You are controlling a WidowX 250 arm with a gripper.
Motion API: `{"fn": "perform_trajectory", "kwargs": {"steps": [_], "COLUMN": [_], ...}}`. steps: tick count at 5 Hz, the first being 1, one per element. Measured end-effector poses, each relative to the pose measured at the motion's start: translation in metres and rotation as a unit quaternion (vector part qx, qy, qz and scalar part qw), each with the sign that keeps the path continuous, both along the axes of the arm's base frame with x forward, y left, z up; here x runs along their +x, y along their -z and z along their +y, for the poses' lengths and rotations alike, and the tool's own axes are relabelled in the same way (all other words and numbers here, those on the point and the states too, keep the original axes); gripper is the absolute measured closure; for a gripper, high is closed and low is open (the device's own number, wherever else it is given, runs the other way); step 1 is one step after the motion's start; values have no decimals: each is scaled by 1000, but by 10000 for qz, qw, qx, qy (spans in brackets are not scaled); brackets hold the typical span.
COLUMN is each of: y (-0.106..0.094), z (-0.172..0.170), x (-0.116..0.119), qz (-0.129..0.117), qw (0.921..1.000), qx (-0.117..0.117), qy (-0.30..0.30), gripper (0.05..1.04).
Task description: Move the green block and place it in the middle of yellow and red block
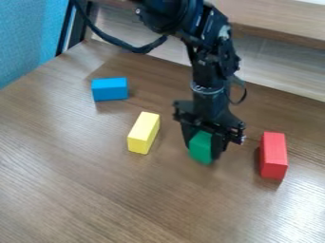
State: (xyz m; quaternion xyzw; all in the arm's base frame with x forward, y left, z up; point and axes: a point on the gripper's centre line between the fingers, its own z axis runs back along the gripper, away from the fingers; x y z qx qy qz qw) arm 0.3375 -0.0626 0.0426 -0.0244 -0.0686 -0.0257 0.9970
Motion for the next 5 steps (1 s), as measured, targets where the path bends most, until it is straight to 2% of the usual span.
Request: {"fn": "perform_trajectory", "kwargs": {"steps": [3, 4, 5], "y": [9, 10, 10], "z": [2, 1, 1], "x": [-6, -7, -9], "qz": [108, 144, 190], "qw": [9999, 9999, 9998], "qx": [51, 18, 11], "qy": [12, 28, 62], "gripper": [490, 441, 150]}}
